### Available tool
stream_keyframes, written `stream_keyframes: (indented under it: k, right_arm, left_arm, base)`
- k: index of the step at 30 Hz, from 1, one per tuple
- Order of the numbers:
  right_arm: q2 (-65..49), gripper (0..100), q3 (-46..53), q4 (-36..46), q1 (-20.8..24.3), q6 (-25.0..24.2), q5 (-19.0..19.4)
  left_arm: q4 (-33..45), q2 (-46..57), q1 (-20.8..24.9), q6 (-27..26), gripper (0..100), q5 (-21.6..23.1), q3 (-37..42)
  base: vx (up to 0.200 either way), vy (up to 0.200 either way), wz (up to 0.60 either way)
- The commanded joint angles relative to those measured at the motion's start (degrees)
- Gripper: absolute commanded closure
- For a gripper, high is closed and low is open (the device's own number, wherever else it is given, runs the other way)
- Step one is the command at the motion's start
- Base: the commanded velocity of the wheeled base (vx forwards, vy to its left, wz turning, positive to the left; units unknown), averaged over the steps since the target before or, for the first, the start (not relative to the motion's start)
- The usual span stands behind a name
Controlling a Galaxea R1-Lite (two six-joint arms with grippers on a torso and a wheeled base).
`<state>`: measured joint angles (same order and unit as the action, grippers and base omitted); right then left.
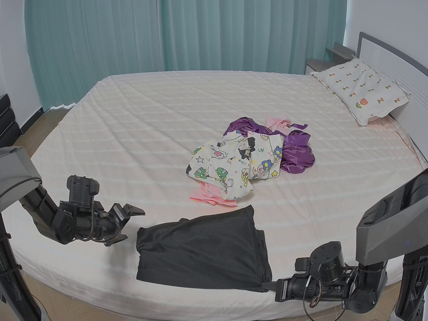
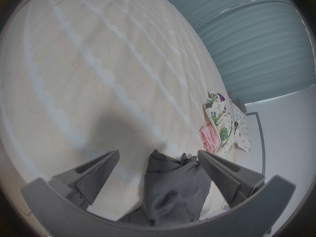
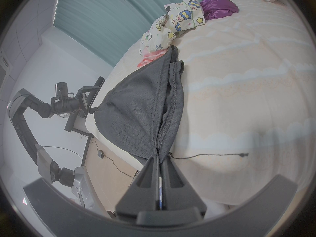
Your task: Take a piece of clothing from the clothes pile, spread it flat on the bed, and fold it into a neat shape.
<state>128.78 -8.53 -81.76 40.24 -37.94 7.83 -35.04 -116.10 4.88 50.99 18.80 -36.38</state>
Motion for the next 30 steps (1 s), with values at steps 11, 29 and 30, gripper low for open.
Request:
stream_keyframes:
  k: [11,29,30]
  right_arm:
    - [0.2,100,0.3,-1.1,-0.1,-0.6,0.3]
    - [0.9,100,0.3,-1.0,-0.8,-0.7,0.6]
    - [0.9,100,0.4,-1.0,-0.8,-0.7,0.6]
  left_arm:
    - [0.3,-6.9,3.6,0.7,0,-0.8,-7.7]
    - [-0.2,-6.4,1.5,1.6,100,-0.7,-7.1]
    - [-0.3,-6.7,1.2,1.6,100,-0.7,-7.5]
  base:
    - [0.000,0.000,0.00]
    - [0.000,0.000,0.00]
    - [0.000,0.000,0.00]
